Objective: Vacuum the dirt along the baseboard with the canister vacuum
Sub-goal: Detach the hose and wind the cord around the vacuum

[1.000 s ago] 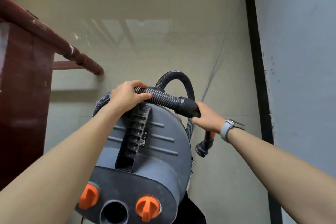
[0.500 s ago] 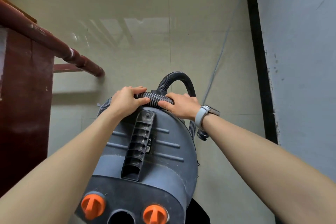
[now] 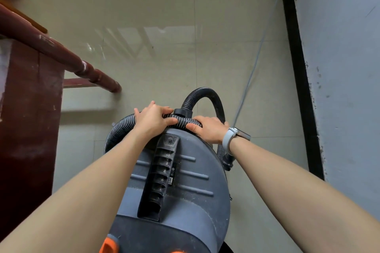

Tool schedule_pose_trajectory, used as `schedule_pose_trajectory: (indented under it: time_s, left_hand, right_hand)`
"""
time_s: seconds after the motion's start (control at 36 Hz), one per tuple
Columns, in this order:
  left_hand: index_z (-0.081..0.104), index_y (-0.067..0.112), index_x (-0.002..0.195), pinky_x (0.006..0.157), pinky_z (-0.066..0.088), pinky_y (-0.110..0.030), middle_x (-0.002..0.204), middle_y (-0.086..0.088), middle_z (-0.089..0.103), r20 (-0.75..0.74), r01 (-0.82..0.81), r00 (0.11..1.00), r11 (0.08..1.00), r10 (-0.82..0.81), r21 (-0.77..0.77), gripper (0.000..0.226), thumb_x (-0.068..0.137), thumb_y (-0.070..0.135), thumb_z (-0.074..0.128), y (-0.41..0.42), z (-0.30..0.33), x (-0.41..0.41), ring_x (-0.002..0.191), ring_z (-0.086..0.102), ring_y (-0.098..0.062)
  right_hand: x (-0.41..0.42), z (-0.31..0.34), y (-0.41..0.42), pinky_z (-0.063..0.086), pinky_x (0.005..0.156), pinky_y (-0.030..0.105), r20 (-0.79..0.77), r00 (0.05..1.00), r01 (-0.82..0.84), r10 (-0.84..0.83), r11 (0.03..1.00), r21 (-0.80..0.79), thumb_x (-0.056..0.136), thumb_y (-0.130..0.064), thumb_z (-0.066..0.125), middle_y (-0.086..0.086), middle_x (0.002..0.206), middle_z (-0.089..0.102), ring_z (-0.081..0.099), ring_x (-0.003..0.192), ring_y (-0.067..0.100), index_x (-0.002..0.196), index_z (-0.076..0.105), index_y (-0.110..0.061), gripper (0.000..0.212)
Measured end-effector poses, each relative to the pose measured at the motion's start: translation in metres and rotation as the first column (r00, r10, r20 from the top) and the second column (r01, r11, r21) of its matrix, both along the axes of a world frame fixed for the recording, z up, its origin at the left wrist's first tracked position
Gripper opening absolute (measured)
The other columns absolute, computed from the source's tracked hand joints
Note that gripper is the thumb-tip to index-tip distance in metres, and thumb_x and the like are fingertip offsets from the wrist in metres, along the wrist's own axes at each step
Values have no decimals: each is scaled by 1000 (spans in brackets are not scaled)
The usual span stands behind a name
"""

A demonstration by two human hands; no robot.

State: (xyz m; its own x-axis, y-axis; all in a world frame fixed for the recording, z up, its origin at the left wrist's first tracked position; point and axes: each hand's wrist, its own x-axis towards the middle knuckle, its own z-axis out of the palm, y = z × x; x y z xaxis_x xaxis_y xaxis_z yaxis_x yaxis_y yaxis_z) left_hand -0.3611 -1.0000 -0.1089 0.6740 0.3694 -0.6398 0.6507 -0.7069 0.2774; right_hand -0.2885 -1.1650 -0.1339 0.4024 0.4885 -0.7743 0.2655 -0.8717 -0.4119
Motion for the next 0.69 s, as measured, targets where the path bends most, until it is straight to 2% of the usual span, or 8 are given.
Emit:
schedule_pose_trajectory:
  time_s: [0.11,0.19,0.28,0.36,0.42,0.47,0.56,0.69]
  left_hand:
    - [53,30,137,117,2,-56,149,9,44,7,-7,1000,1000,7,-9,51,90,48,60,-2,2,-3,148,17,-19]
    - [49,28,140,118,1,-53,150,4,43,55,-36,998,999,36,-5,52,92,44,60,-7,8,-8,148,16,-18]
    - [44,24,144,120,6,-51,153,-1,39,211,-154,963,984,170,-88,53,94,36,58,-11,18,-23,148,19,-20]
    - [41,19,146,118,18,-53,154,-6,37,349,-208,911,975,220,-74,54,95,31,56,-18,34,-49,146,24,-22]
    - [40,19,146,119,14,-53,155,-5,34,385,-185,907,983,168,6,54,96,30,56,-30,46,-71,146,23,-23]
    - [42,20,145,118,12,-53,155,-4,34,412,-156,904,984,110,80,51,97,32,53,-46,59,-95,146,23,-24]
    - [51,15,139,111,25,-62,147,-11,45,453,-93,892,979,1,180,54,92,41,41,-63,74,-132,140,37,-32]
    - [56,12,134,106,31,-65,140,-16,52,426,16,896,968,-126,251,53,91,37,38,-81,88,-192,134,44,-35]
  right_hand:
    - [-10,1,-5,22,109,60,-17,993,121,-120,990,72,96,-60,33,-3,121,56,33,134,23,124,53,-34,43]
    - [-22,8,-9,26,110,57,-68,949,316,-309,930,187,88,-66,28,8,130,55,34,135,29,116,56,-33,51]
    - [-38,27,-17,21,117,36,-85,896,438,-435,837,327,101,-41,37,6,149,42,31,141,22,143,43,-16,49]
    - [-58,46,-26,13,119,30,44,915,343,-401,830,441,103,-29,40,5,155,33,24,145,18,149,33,-11,50]
    - [-75,54,-30,6,119,26,125,933,246,-336,854,459,102,-32,38,4,158,27,18,147,17,151,30,-13,52]
    - [-96,60,-37,8,121,33,209,934,165,-290,868,468,98,-44,28,5,158,25,17,148,19,151,28,-15,61]
    - [-127,72,-46,9,121,41,318,916,79,-244,888,453,86,-53,10,3,160,21,13,149,20,152,25,-19,76]
    - [-180,91,-70,1,120,40,317,920,105,-229,925,365,80,-56,2,-4,162,13,5,150,15,154,18,-25,81]
